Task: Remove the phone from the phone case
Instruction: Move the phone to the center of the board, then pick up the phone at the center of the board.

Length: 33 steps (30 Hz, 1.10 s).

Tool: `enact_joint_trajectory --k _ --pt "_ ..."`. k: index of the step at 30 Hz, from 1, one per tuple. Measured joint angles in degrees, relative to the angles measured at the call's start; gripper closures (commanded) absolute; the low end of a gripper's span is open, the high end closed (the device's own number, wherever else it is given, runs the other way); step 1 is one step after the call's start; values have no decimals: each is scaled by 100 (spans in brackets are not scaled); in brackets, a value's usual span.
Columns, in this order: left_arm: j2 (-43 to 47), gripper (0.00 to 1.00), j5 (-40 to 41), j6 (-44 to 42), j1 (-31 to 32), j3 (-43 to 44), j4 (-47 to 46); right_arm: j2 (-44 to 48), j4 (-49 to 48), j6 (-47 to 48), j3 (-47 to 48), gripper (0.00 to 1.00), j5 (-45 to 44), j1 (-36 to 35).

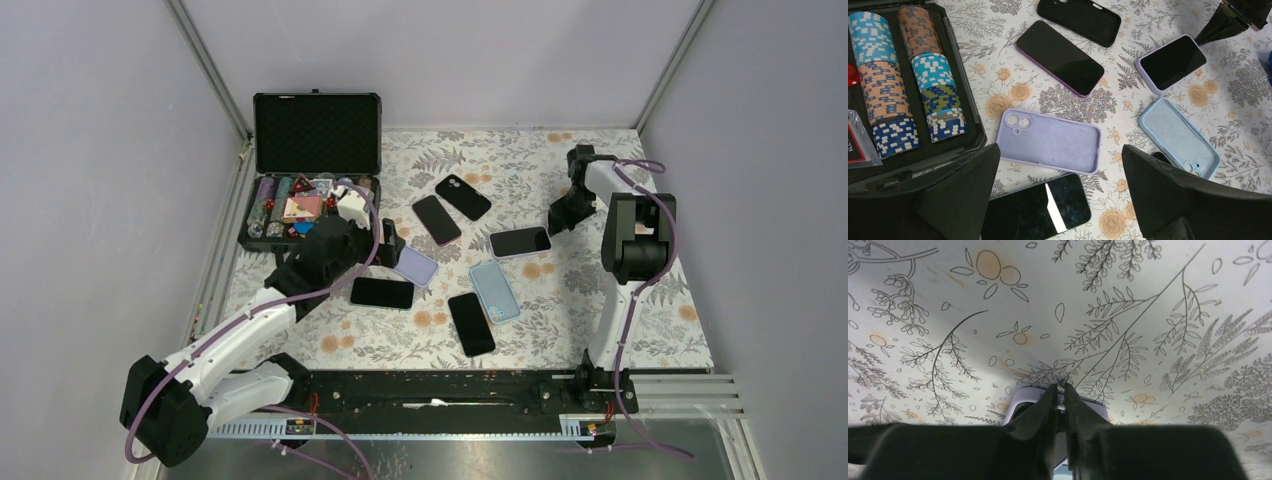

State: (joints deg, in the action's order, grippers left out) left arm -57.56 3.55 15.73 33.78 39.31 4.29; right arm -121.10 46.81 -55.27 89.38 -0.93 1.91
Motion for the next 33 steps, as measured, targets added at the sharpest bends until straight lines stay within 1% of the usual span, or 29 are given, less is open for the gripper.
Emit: enact_joint_trajectory --k 3,5,7,9,11,13,15,17,20,23,25,29,31,33 --pt "90 1 -11 17 0 -57 -13 20 155 291 87 23 -280 -92" --pt "136 1 -13 17 0 -57 -20 37 310 603 245 11 -557 -125" --pt "195 1 -11 13 -2 -57 -26 160 354 1001 343 3 -820 -168" --pt "232 1 -7 -11 -2 -57 -55 378 328 1480 345 0 -909 -210" --pt "247 1 -4 -31 -2 -57 -103 568 339 2061 426 0 -841 -289" --pt "245 1 -7 -44 -11 -57 -120 566 514 2538 796 0 -791 -374" --pt "245 1 -7 -44 -13 -57 -127 540 555 2697 1008 0 -734 -415" --pt "245 1 -7 -44 -13 -57 -146 612 431 2632 859 0 -651 -463" --pt "234 1 -4 -42 -13 -57 -160 846 -4 1958 -15 0 -417 -562" --pt "229 1 -7 -44 -13 -57 -181 828 -57 1178 -459 0 -256 -739" --pt "229 1 -7 -44 -15 -57 -199 748 70 697 -396 0 -280 -973" --pt "221 1 -9 -42 -17 -57 -264 422 358 -160 341 0 -452 -1497" --pt "221 1 -9 -39 -17 -59 -280 284 426 -529 603 0 -525 -1657" --pt "223 1 -7 -39 -20 -101 -341 212 538 -938 654 0 -575 -1707"
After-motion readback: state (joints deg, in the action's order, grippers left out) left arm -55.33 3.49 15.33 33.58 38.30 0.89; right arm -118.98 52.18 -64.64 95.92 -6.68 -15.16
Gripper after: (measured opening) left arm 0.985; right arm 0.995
